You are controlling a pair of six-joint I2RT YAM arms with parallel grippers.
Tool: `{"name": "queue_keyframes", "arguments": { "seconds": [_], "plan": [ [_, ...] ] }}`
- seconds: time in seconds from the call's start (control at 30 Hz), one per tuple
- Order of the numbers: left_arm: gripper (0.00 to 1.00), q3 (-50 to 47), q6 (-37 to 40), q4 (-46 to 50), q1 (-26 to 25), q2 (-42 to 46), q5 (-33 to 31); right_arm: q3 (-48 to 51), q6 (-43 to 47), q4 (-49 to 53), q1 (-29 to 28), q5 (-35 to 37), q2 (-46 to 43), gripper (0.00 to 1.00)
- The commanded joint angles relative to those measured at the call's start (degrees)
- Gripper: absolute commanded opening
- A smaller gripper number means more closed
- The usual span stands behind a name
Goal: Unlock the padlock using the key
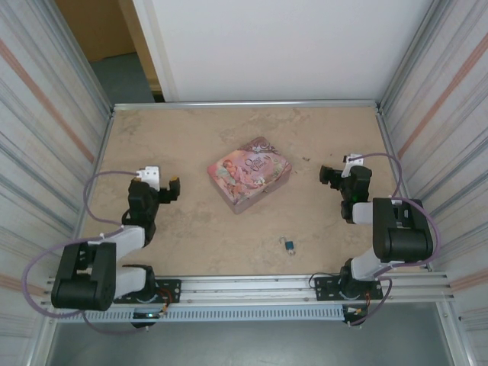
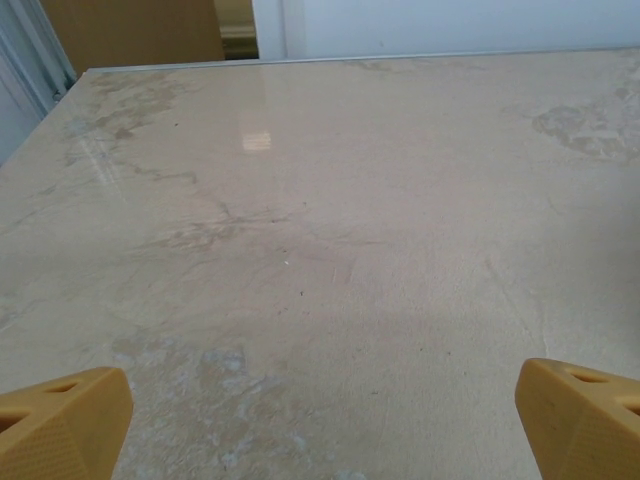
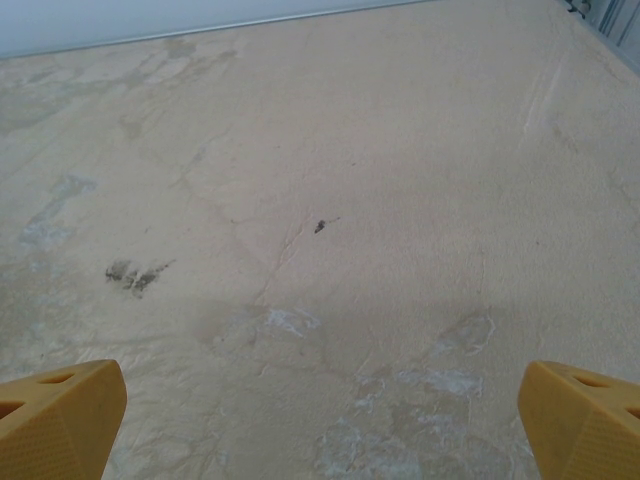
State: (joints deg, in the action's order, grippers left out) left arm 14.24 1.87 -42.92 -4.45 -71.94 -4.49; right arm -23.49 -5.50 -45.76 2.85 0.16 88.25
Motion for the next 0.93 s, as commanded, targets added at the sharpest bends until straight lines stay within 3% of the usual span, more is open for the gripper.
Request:
{"name": "queue_keyframes", "arguments": {
  "seconds": [0.0,0.27,0.43,0.47,0.53,0.9],
  "plan": [
    [0.99,0.09,3.37,-11.04,0.55,-4.23,0.46,0.06,0.40,0.25,-0.39,0.98,-0.01,0.99],
    [0.99,0.21,4.22,-21.58,0.66,-15.45,2.29,0.02,0.40,0.22,-0.49,1.07,-0.04,0.99],
    [0.99,8.99,2.89,-4.19,1.76,-15.40,2.38,-0.01,0.40,0.25,-0.48,1.07,-0.06,0.99],
    [0.99,9.40,1.59,-2.70,3.99,-14.91,6.77,-0.04,0.36,0.20,-0.52,1.07,-0.01,0.99],
    [0.99,9.00,0.94,-3.49,4.98,-14.86,8.93,0.02,0.40,0.24,-0.50,1.07,-0.01,0.99],
    [0.99,9.34,1.73,-2.51,3.79,-14.71,6.52,0.00,0.38,0.40,-0.53,0.99,-0.03,0.99]
  ]
}}
